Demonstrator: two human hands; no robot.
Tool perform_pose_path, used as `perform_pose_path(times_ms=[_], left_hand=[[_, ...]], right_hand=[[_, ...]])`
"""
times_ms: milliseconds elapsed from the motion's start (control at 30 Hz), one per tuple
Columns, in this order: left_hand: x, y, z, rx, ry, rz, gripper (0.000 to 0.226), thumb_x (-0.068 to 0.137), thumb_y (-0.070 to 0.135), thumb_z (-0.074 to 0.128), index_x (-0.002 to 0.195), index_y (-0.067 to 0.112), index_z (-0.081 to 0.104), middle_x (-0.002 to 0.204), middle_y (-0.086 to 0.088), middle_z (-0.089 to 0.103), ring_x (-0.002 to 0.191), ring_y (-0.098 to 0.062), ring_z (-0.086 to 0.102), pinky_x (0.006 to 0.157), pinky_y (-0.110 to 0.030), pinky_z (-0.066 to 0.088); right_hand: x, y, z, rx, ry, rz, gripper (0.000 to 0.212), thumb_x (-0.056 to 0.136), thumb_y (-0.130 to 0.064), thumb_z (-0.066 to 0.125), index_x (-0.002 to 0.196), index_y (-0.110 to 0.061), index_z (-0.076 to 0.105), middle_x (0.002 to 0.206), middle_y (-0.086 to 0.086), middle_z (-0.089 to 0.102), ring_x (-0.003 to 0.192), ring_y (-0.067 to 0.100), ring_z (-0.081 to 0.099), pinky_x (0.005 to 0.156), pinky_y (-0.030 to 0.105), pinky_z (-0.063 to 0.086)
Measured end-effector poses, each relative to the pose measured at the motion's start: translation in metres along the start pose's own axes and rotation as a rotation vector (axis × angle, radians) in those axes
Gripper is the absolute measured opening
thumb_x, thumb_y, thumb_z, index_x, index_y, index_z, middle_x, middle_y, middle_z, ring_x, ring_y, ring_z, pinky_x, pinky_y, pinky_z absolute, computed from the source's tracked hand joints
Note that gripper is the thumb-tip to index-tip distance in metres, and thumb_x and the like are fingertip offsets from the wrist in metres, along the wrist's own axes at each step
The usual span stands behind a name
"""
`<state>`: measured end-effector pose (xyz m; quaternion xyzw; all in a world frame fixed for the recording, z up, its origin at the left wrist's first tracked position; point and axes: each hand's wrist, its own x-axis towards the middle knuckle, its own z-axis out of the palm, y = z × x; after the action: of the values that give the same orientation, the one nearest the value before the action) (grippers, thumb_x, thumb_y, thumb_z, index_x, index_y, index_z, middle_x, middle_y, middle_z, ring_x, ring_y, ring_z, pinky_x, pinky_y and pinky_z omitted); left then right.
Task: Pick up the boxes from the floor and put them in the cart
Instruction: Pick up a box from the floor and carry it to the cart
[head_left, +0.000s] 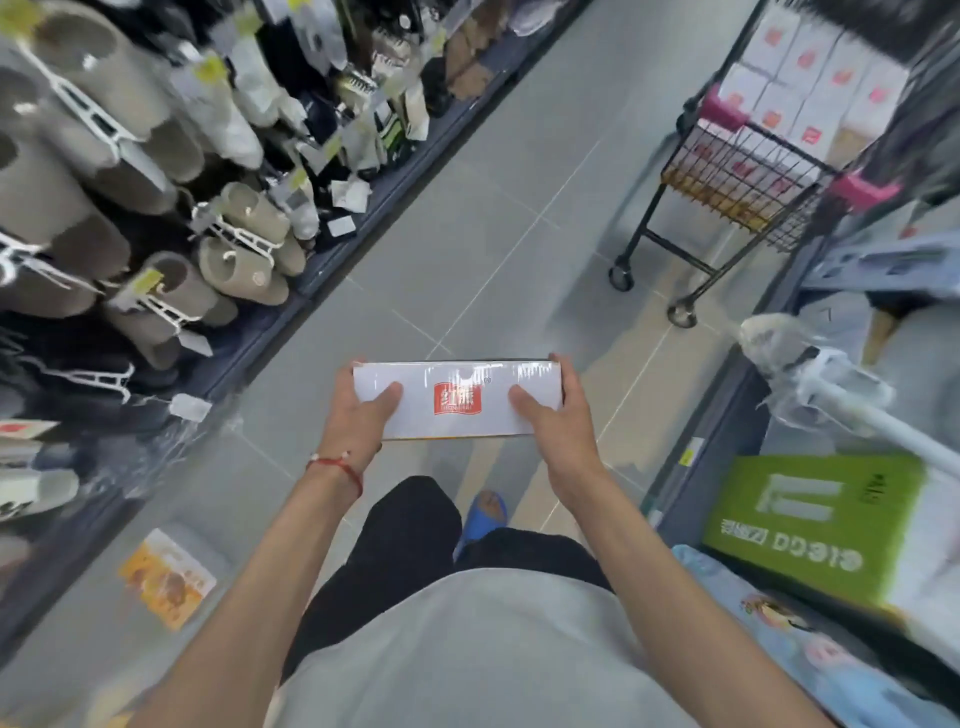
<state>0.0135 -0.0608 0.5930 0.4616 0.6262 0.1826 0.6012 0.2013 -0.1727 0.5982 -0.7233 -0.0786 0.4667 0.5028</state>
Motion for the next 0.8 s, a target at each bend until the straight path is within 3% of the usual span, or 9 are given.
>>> perform_pose_path(times_ms=[100, 333, 500, 667, 800], left_hand=[[0.037, 0.037, 0.045, 0.055, -0.073, 0.015, 0.029, 0.098, 0.023, 0.057, 0.116, 0.04, 0.042, 0.099, 0.014, 0.058, 0.084, -0.007, 0.06, 0.062, -0.028, 0.047], [0.126, 0.126, 0.155, 0.166, -0.259, 0.078, 0.036, 0.097, 0.023, 0.056, 0.128, 0.033, 0.041, 0.102, 0.009, 0.06, 0.085, -0.009, 0.06, 0.063, -0.028, 0.045], [0.178, 0.199, 0.232, 0.234, -0.374, 0.147, 0.038, 0.096, 0.019, 0.058, 0.127, 0.033, 0.042, 0.099, 0.009, 0.059, 0.083, -0.009, 0.059, 0.062, -0.023, 0.045], [0.213, 0.268, 0.303, 0.32, -0.482, 0.219, 0.047, 0.097, 0.022, 0.058, 0.139, 0.028, 0.038, 0.108, 0.0, 0.06, 0.094, -0.016, 0.064, 0.073, -0.03, 0.056], [0.231, 0.315, 0.369, 0.357, -0.532, 0.293, 0.049, 0.097, 0.02, 0.06, 0.14, 0.024, 0.038, 0.11, 0.001, 0.059, 0.092, -0.009, 0.063, 0.067, -0.018, 0.056]], right_hand=[[0.033, -0.023, -0.029, 0.059, 0.086, -0.005, 0.058, 0.097, -0.017, 0.072, 0.146, -0.033, 0.044, 0.131, -0.004, 0.065, 0.121, 0.018, 0.064, 0.107, 0.037, 0.053], [0.117, -0.08, -0.081, 0.146, 0.285, -0.016, 0.051, 0.098, -0.018, 0.071, 0.142, -0.026, 0.049, 0.126, -0.001, 0.067, 0.117, 0.017, 0.066, 0.098, 0.032, 0.056], [0.176, -0.13, -0.112, 0.243, 0.42, -0.002, 0.05, 0.097, -0.018, 0.07, 0.141, -0.029, 0.049, 0.125, 0.0, 0.068, 0.115, 0.02, 0.066, 0.096, 0.035, 0.057], [0.226, -0.179, -0.143, 0.398, 0.558, -0.019, 0.054, 0.097, -0.014, 0.07, 0.143, -0.032, 0.049, 0.124, -0.004, 0.071, 0.113, 0.015, 0.069, 0.089, 0.028, 0.058], [0.262, -0.211, -0.176, 0.527, 0.69, -0.05, 0.056, 0.095, -0.007, 0.071, 0.143, -0.027, 0.051, 0.123, 0.001, 0.072, 0.106, 0.014, 0.072, 0.083, 0.028, 0.061]])
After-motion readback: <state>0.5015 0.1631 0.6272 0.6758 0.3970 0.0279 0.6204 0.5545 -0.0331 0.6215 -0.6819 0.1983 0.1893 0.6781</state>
